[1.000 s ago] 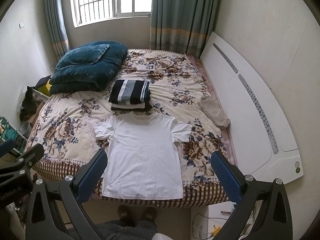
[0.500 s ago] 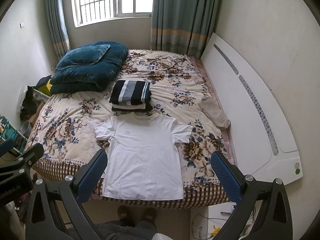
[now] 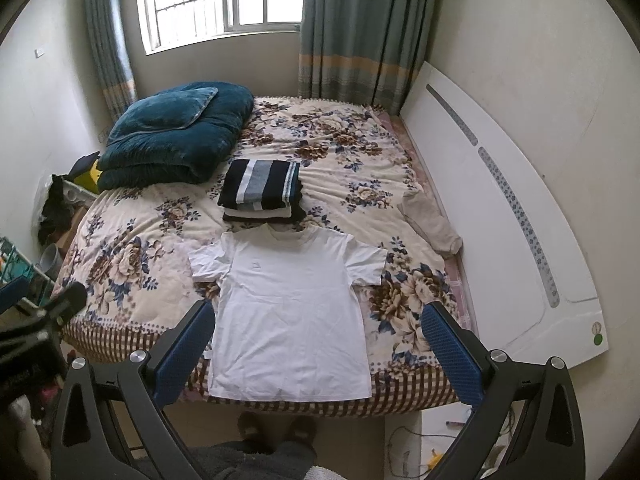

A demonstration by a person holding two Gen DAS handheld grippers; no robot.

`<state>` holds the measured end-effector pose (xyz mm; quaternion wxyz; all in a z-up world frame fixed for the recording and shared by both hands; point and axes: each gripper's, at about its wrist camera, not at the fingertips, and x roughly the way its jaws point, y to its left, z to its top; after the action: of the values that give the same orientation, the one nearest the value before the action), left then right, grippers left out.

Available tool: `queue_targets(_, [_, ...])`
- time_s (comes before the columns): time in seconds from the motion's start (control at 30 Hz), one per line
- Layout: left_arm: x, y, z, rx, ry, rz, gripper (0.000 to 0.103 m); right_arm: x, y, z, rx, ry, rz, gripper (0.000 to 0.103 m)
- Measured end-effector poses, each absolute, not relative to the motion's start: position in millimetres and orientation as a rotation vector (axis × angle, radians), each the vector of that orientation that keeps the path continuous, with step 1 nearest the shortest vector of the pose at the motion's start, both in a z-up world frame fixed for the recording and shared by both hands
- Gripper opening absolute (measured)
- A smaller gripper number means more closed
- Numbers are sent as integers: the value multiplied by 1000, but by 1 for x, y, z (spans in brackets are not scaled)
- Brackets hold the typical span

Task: Fold small clothes
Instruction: 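Grasp a sleeve of the white T-shirt with the right gripper and fold it inward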

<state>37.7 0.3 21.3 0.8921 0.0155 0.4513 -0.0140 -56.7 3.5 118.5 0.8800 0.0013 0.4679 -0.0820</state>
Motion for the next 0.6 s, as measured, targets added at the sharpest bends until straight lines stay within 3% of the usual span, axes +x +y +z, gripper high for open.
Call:
queue_targets(0.23, [119, 5, -60, 104, 914, 47, 103, -8, -29, 49, 91, 1026, -310, 103])
queue_targets(0.6, [241, -35, -270, 161, 1102, 90, 103, 98, -175, -203, 305, 1188, -545, 103])
